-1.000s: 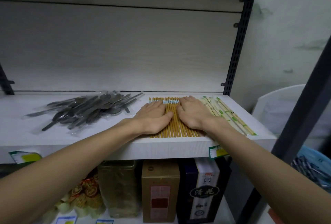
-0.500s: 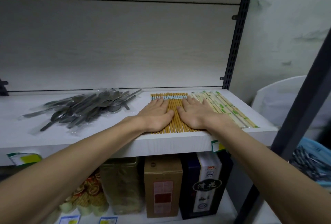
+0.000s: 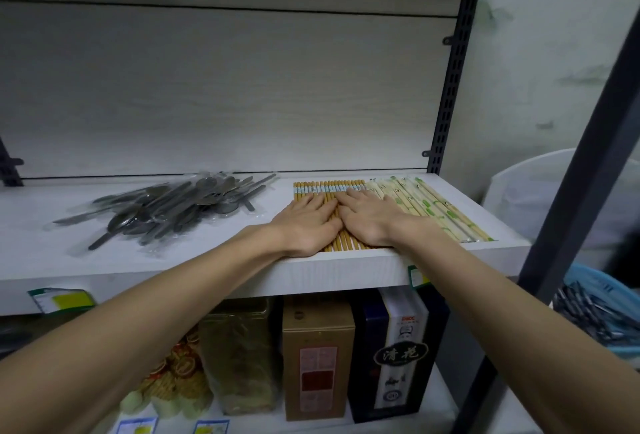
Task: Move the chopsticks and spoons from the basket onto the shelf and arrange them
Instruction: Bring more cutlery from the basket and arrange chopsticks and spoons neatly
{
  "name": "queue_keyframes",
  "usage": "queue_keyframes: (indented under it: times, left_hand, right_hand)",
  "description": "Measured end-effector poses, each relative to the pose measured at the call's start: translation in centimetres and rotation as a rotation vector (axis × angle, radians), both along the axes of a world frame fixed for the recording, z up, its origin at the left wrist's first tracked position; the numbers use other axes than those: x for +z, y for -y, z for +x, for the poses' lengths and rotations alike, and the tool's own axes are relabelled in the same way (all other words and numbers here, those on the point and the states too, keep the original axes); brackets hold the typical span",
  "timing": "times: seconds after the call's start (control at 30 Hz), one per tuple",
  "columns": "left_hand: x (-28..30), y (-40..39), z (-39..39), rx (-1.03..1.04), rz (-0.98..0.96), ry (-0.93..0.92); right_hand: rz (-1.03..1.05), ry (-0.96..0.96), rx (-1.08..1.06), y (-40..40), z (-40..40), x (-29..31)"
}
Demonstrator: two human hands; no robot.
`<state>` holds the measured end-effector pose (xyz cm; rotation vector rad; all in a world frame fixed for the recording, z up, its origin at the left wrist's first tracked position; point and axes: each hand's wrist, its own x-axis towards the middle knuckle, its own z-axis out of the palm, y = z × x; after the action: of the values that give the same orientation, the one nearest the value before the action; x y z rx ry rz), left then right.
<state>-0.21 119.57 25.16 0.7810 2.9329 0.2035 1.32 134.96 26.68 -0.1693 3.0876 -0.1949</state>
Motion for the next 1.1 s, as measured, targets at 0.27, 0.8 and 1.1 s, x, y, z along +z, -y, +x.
queue_keyframes:
  times: [0.27, 0.8, 1.1]
  left_hand:
    - [0.3, 0.4, 1.6, -0.005, -0.032, 0.044]
    - [2.5, 1.3, 6.1, -0.008, 0.259, 0.165]
    - [4.9, 13.5, 2.8, 0.088, 0.061, -0.345]
  right_hand:
    - [0.040, 0.033, 0.038, 0.3, 0.9, -0.2]
    - [0.002, 0.003, 0.053, -0.1, 2.6, 0.6]
    - [-0.141, -0.299, 0.110, 8.3, 1.9, 2.0]
